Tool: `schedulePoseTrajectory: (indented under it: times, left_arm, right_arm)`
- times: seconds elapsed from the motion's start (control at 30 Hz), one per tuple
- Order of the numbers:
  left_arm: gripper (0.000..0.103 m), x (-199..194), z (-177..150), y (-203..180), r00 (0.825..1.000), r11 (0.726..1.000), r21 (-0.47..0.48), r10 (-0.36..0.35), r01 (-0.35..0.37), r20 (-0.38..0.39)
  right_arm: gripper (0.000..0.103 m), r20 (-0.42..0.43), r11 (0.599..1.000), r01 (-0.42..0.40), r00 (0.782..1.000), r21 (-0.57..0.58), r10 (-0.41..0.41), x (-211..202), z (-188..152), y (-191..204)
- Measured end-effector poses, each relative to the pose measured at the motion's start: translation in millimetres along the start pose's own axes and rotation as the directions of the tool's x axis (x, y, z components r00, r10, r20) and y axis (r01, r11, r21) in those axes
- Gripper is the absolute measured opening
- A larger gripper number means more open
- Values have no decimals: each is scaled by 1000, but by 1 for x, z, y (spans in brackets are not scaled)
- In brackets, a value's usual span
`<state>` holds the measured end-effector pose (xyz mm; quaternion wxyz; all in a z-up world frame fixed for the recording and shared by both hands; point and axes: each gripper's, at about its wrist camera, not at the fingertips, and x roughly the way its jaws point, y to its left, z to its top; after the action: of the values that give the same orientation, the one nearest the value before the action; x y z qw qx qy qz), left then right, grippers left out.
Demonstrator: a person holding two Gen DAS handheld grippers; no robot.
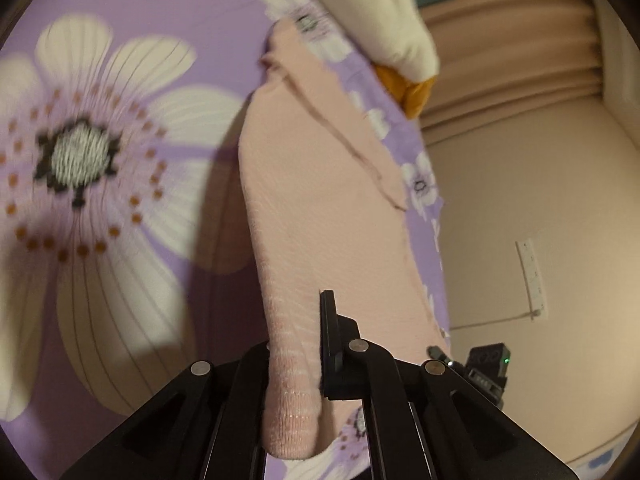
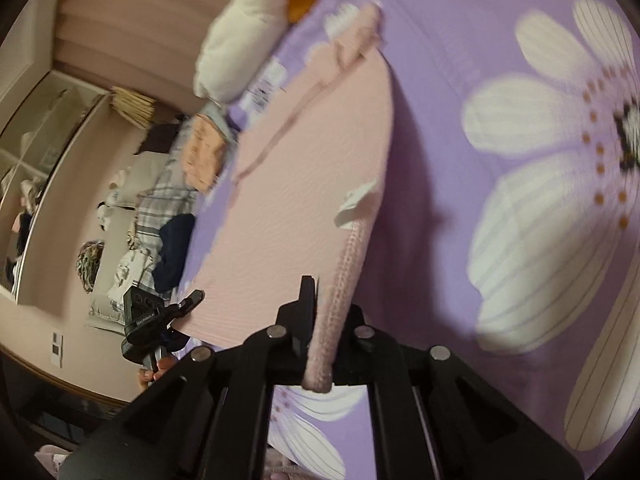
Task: Fold small clothes
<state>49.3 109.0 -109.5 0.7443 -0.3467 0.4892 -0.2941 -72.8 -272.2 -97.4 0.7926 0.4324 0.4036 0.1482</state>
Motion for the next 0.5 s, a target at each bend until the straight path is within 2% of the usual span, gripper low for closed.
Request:
schedulePoseTrajectory:
  times: [0.27,0.5]
  left_arm:
    - [0,-25,13,-57,994,986,164,-58,42,92]
    - [0,-51,9,-79,989,971,231,-92,63,116]
  right_arm:
    - [5,103,993,-61,992,-105,72,-24,10,41]
    - [5,140,983,-94,983,-161,116,-53,6,60]
